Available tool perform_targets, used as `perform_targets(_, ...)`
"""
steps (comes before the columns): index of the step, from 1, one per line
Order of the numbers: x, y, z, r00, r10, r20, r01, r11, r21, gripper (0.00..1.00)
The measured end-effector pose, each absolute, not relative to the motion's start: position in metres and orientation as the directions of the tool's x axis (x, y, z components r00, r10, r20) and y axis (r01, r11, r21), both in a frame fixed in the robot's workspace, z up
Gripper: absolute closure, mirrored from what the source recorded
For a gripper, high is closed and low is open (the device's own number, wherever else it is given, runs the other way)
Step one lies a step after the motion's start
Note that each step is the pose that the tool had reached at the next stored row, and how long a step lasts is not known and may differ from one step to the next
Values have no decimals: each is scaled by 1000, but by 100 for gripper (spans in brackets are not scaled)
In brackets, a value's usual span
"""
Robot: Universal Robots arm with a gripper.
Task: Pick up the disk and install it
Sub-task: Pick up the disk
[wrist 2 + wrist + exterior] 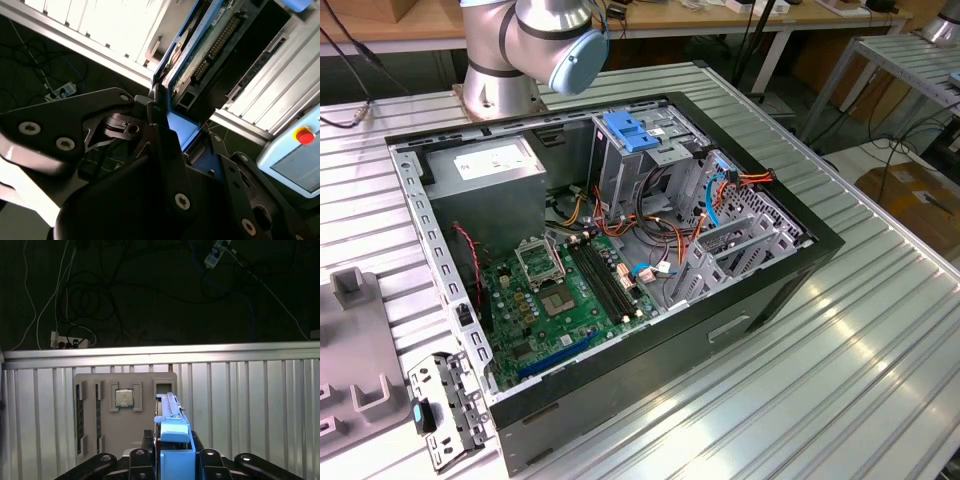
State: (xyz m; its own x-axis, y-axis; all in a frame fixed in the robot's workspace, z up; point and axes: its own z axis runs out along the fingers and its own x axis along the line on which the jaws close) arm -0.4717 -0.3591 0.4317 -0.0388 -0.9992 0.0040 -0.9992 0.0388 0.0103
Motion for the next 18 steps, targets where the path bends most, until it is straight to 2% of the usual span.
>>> perform_targets(8, -472, -359, 443, -39, -999, 4, -999, 39, 10, 63)
perform_targets(11, -471, -359, 466, -39, -999, 4, -999, 39, 11, 63)
perform_targets(18, -470, -359, 477, -39, -999, 4, -999, 39, 13, 63)
